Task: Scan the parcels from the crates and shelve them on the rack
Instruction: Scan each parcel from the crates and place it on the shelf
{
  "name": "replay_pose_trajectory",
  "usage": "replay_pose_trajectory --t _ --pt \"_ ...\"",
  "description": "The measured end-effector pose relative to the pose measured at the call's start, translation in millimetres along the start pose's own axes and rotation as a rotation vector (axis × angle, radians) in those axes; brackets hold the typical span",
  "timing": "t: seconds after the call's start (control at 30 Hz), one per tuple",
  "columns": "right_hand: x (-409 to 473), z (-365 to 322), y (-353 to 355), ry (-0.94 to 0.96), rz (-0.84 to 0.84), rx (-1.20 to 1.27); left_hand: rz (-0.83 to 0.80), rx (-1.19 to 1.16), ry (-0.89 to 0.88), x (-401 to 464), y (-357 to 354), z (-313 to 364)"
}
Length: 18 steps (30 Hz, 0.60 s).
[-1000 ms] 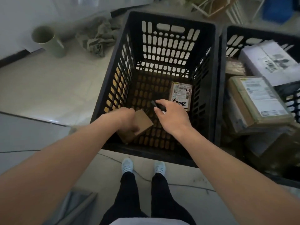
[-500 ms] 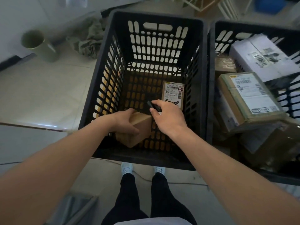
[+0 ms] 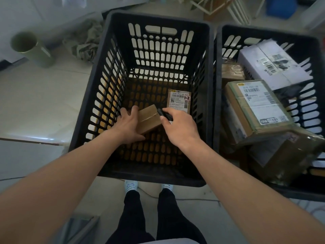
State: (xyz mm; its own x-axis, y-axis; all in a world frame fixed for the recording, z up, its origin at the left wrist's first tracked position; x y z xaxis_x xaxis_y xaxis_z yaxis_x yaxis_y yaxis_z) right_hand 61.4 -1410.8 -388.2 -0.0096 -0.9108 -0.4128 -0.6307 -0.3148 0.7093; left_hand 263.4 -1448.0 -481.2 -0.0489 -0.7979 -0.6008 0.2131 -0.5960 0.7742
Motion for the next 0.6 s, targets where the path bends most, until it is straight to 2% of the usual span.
replay_pose_trajectory --t 0.1,0.17,0.27,0.43,0.6 --pt "-2 3 3 -0.001 0.019 0.031 -0.089 -0.242 0.080 6 4 -1" --pt "-2 3 4 0.009 0.023 0.046 -0.107 -0.325 0.102 8 5 -3" --pt "-2 1 6 0.016 0.032 0.067 -0.167 -0.355 0.097 10 2 -7" --pt "-2 1 13 0.015 0.041 0.081 -0.371 -0.420 0.129 10 -6 -4" --pt "-3 1 14 0.012 0.025 0.115 -0.404 -0.425 0.115 11 -9 0"
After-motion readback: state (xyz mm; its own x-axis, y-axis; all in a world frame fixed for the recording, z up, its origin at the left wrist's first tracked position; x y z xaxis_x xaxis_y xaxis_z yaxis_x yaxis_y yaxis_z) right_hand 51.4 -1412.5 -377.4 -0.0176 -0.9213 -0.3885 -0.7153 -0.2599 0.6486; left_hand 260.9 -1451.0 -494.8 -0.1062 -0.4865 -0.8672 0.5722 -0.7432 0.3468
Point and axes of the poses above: each hand's wrist, its own x-axis towards the middle knuckle, its own y-axis out of the back of the hand, z = x × y, the point moved 1 cm from there along x, towards the middle knuckle, and after that the axes turned 4 degrees about y, right-handed, at the moved point
